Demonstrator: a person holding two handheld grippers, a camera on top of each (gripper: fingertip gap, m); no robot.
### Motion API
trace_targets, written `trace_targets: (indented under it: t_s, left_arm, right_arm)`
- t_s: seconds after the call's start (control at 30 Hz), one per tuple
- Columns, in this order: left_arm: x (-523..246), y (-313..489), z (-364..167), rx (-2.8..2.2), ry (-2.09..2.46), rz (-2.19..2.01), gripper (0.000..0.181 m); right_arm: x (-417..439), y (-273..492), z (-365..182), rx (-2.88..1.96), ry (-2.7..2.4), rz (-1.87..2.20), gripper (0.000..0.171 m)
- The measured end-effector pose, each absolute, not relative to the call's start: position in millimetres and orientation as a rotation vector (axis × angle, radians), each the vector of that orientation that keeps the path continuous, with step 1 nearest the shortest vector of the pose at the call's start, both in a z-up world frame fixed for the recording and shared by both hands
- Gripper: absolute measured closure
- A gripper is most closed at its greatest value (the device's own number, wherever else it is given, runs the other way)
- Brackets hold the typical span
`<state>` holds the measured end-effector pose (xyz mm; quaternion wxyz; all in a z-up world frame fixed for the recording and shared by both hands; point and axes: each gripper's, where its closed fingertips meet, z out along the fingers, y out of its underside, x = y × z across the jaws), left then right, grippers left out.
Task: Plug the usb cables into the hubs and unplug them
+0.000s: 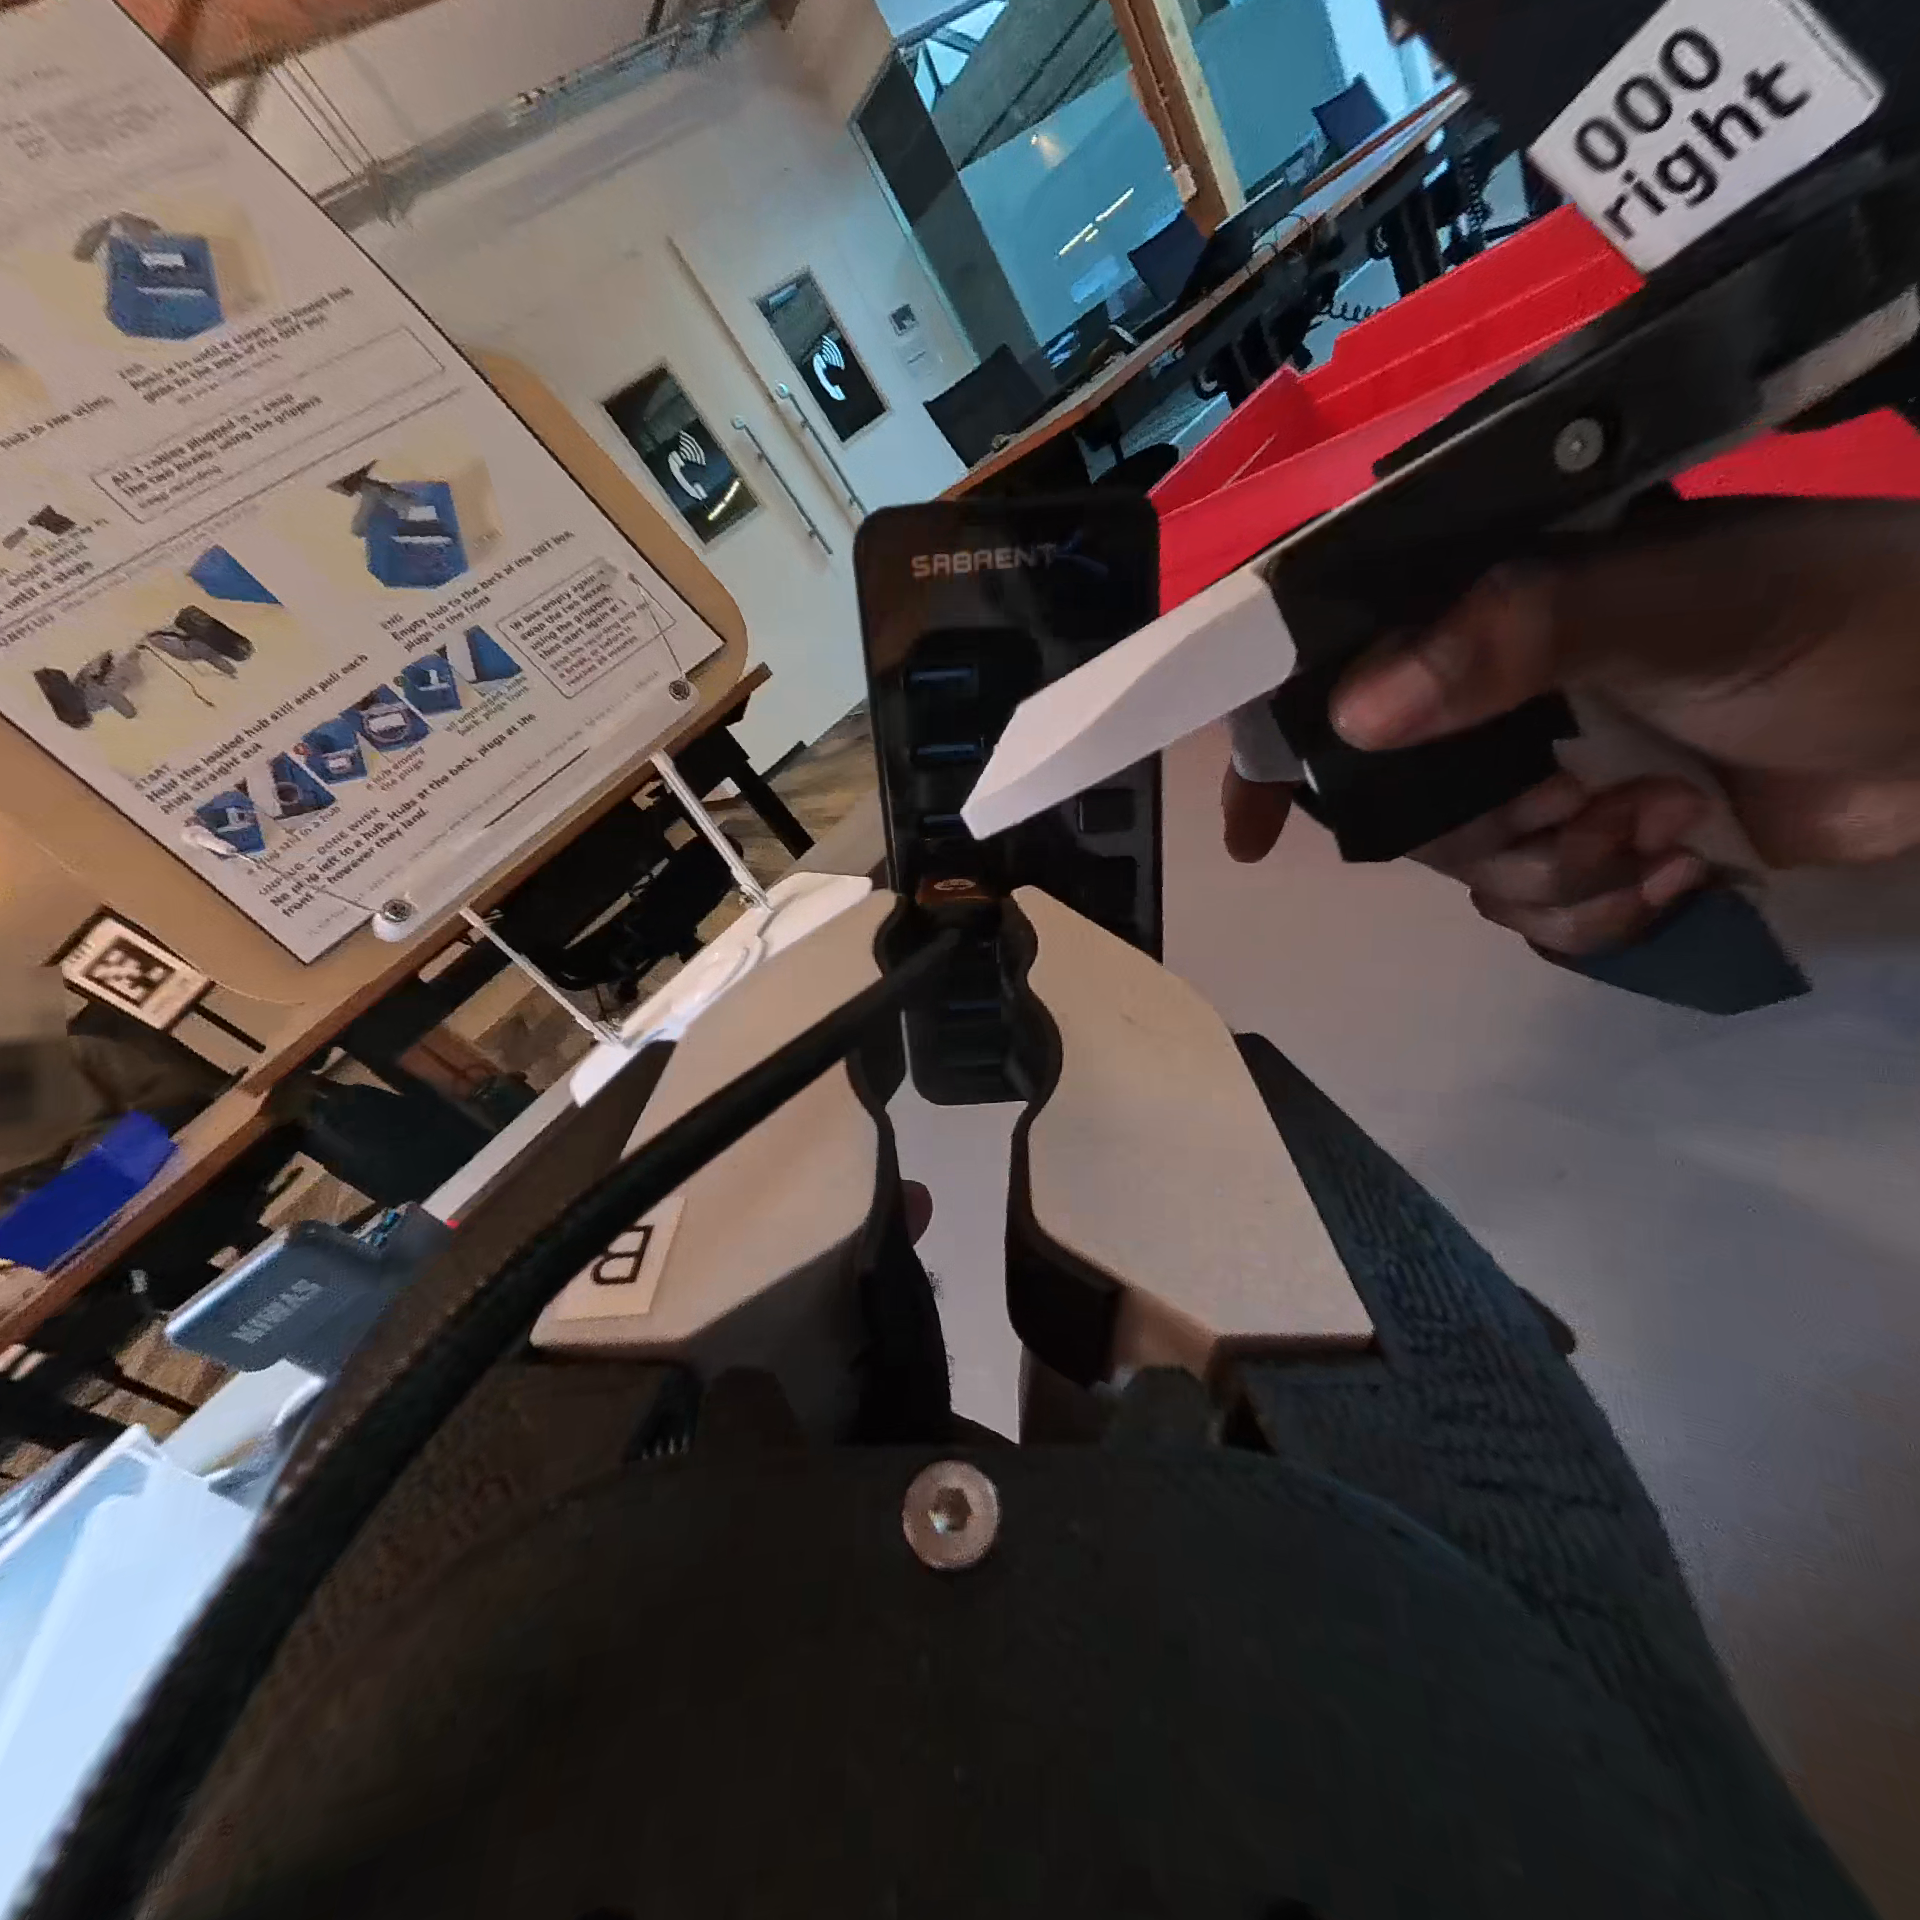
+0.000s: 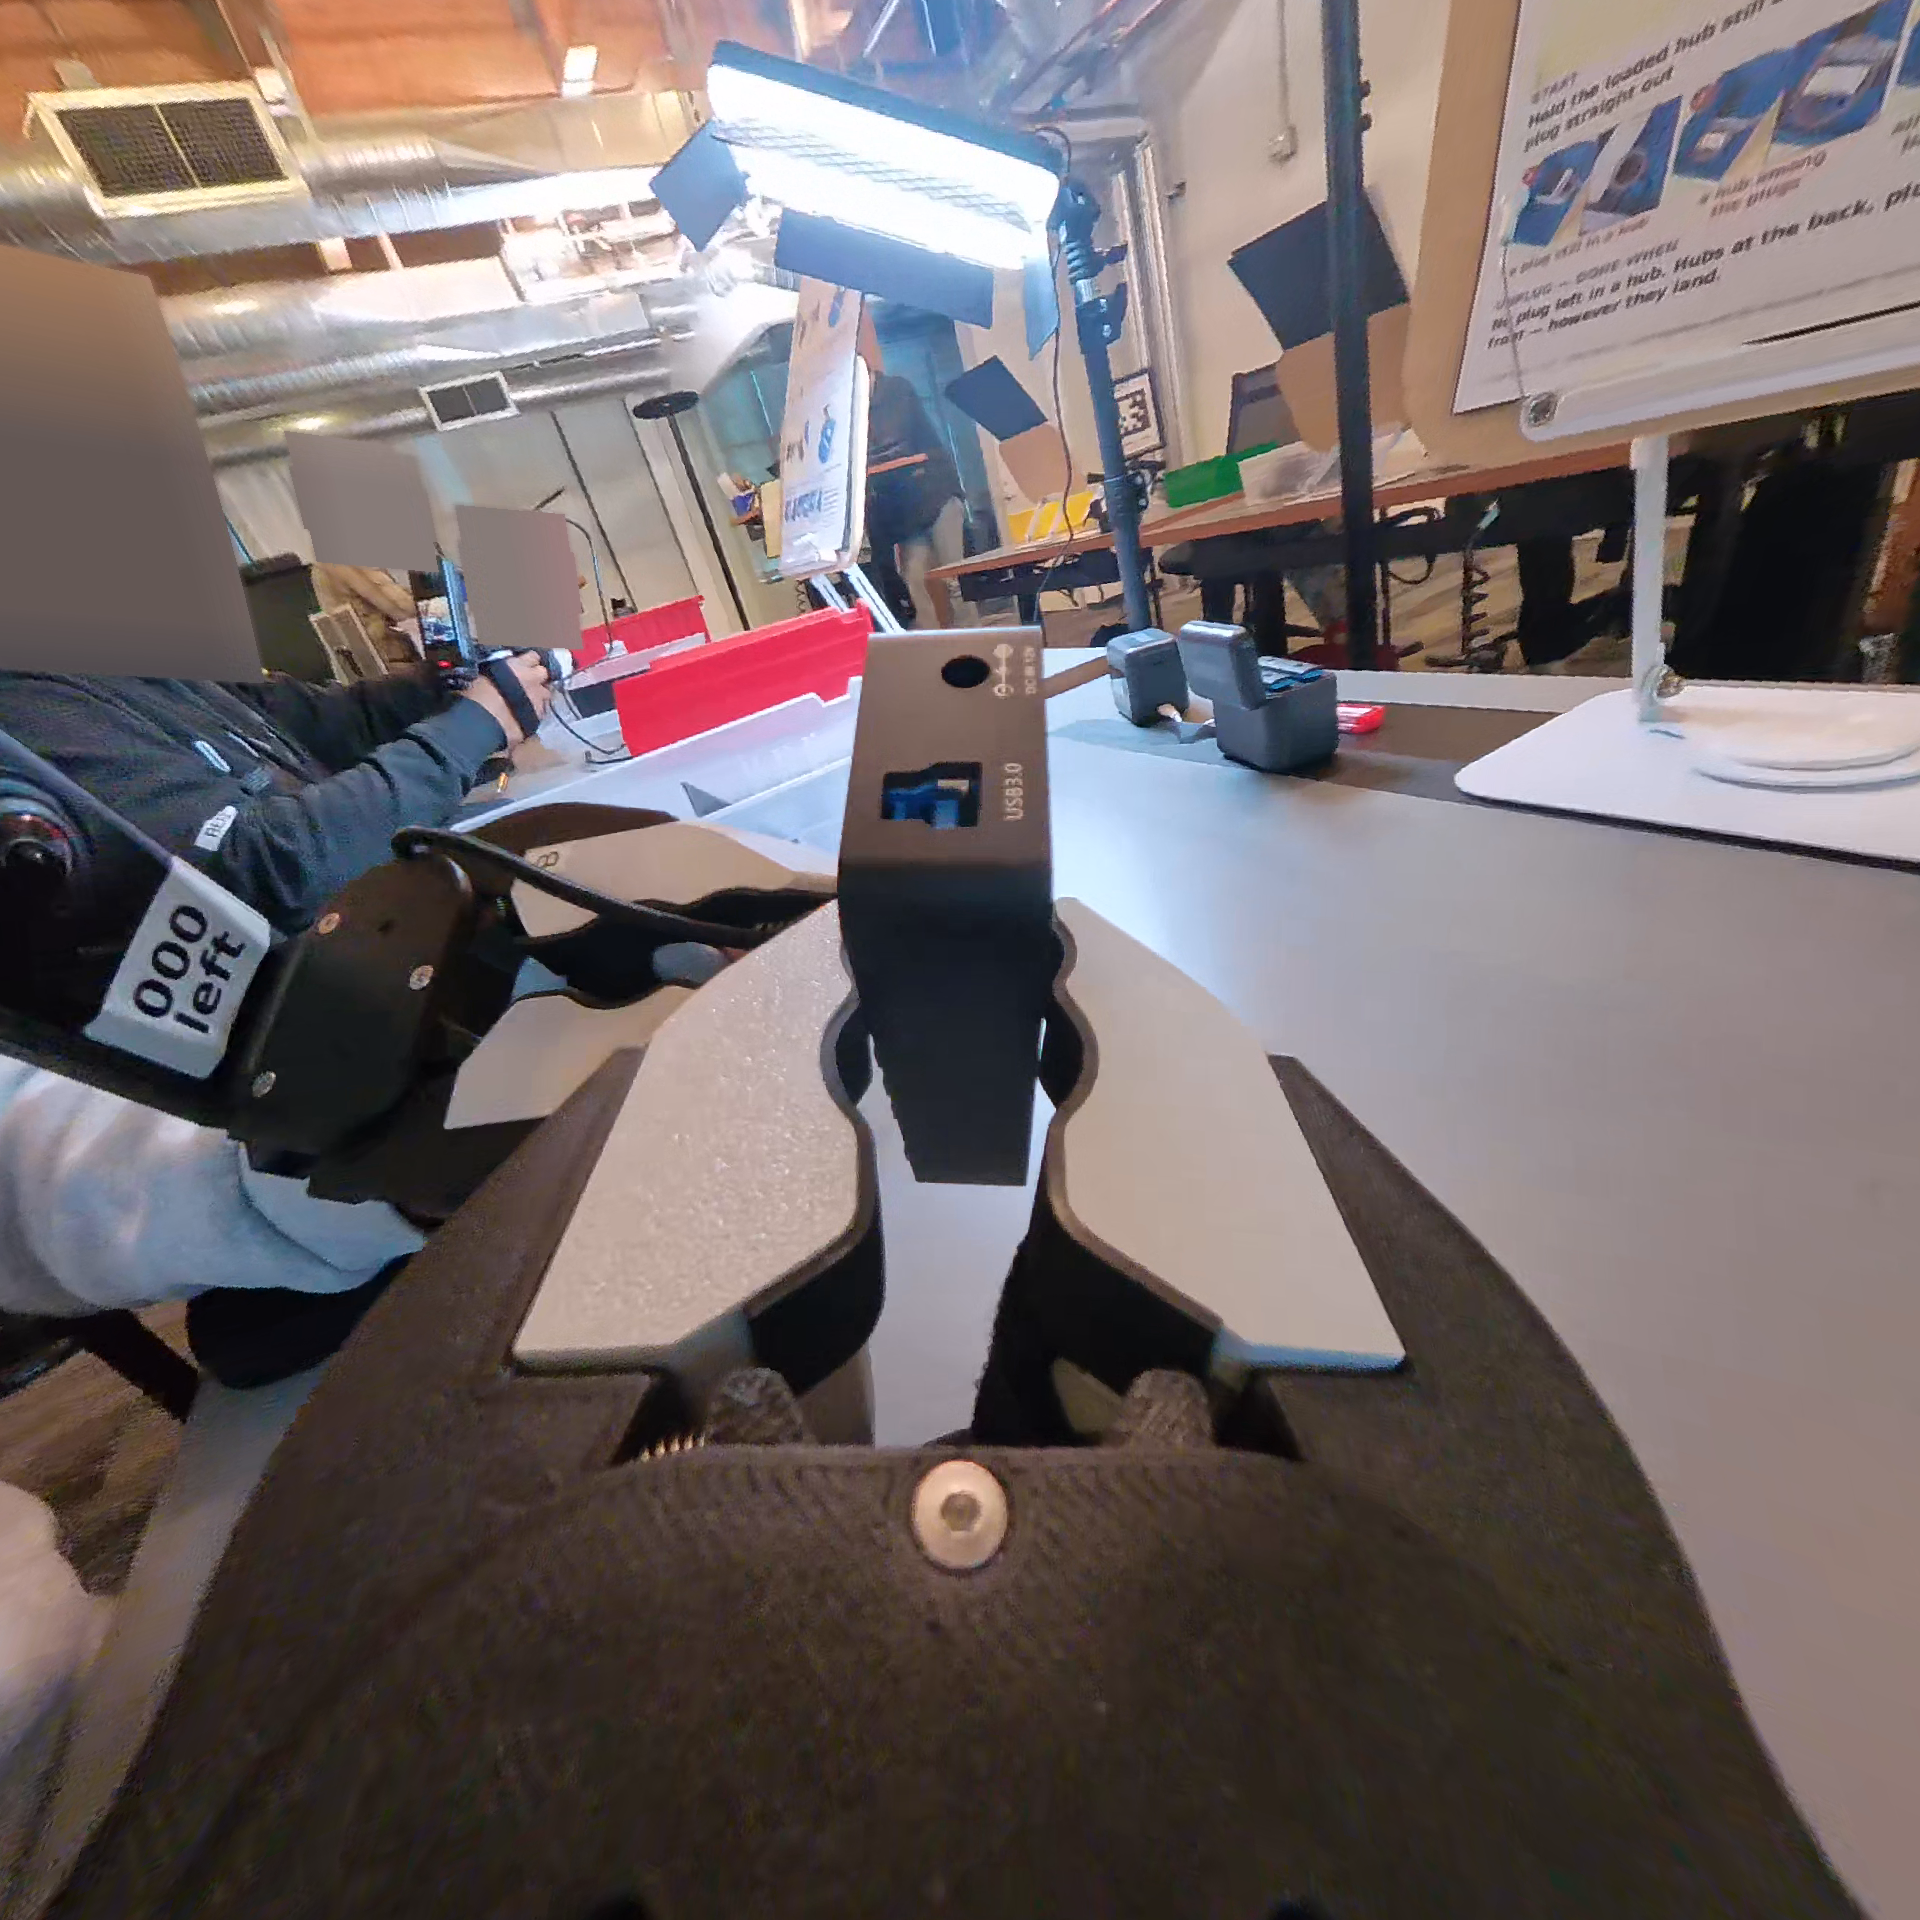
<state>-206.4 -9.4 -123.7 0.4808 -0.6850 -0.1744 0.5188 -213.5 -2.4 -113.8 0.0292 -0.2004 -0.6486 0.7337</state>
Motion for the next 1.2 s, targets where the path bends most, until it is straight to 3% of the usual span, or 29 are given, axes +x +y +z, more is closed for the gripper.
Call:
trace_targets:
  t_s: [0.23,0.33,0.4,0.67,0.8,0.93,1.2]
  left_arm:
    - [-210.8,-7.1,-121.5,-1.617,-0.457,1.207,0.165]
    - [-213.7,1.0,-134.2,-1.669,-0.494,1.06,0.148]
    - [-208.5,9.3,-149.2,-1.731,-0.487,0.915,0.146]
    - [-133.7,56.7,-172.4,-1.848,0.059,0.554,0.148]
    - [-115.4,57.6,-141.4,-1.664,0.106,0.495,0.149]
    - [-159.4,18.2,-100.8,-1.435,-0.183,0.653,0.153]
    - [-188.9,-19.7,-90.8,-1.344,-0.363,0.774,0.156]
  right_arm:
    - [-217.3,-1.3,-110.6,-0.615,-1.996,2.241,0.143]
    - [-230.0,4.7,-115.0,-0.688,-2.009,2.177,0.143]
    - [-245.3,16.1,-120.1,-0.775,-1.995,2.126,0.142]
    - [-280.8,63.3,-109.6,-0.94,-1.821,2.08,0.143]
    - [-292.8,72.2,-140.9,-0.968,-2.01,1.802,0.143]
    - [-300.2,76.7,-176.4,-0.945,-2.156,1.478,0.142]
    - [-299.4,75.7,-185.7,-0.897,-2.186,1.39,0.14]
